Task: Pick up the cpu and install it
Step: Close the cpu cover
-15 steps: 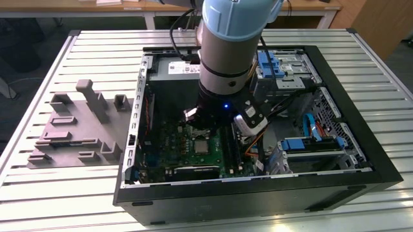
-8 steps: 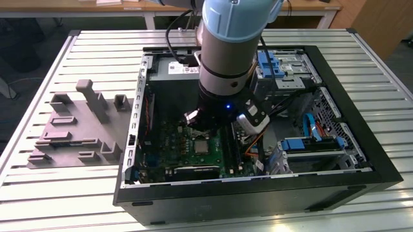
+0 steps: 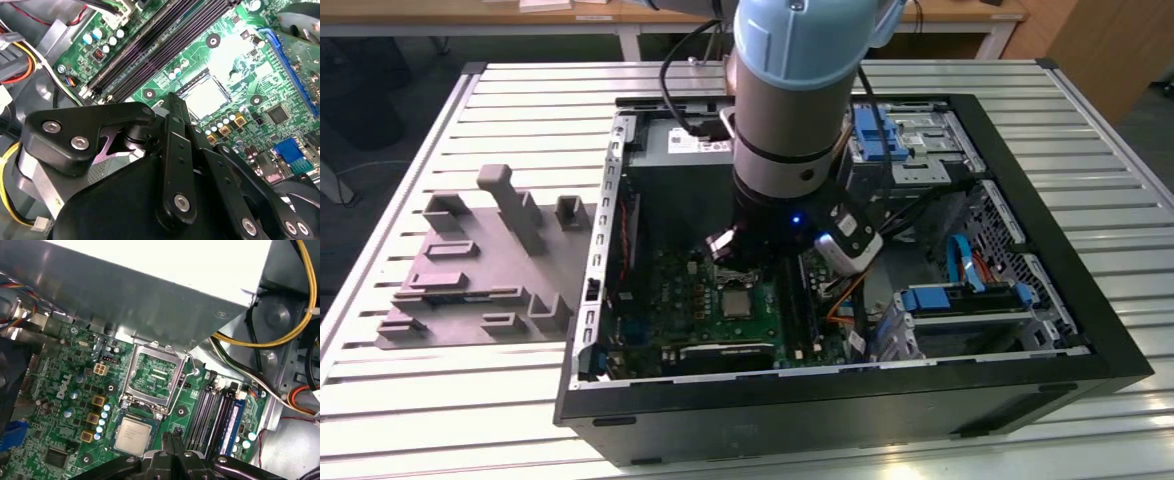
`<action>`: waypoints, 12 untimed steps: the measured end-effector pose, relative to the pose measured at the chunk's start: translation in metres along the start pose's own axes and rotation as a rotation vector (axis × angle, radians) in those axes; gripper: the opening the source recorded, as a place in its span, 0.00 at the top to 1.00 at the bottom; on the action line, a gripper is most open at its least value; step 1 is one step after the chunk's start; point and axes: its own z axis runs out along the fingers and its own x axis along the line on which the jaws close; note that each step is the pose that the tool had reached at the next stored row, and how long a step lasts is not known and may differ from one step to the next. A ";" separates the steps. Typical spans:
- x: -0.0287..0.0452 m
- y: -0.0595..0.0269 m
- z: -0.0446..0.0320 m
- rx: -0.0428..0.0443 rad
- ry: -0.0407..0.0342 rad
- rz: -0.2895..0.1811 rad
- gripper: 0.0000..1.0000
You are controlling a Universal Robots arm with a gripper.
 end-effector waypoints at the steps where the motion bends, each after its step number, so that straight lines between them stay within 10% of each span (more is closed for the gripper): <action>1: -0.0004 -0.0001 0.0000 -0.0010 0.0003 -0.002 0.89; 12: -0.0036 -0.0012 0.0007 -0.0024 0.0105 -0.137 0.89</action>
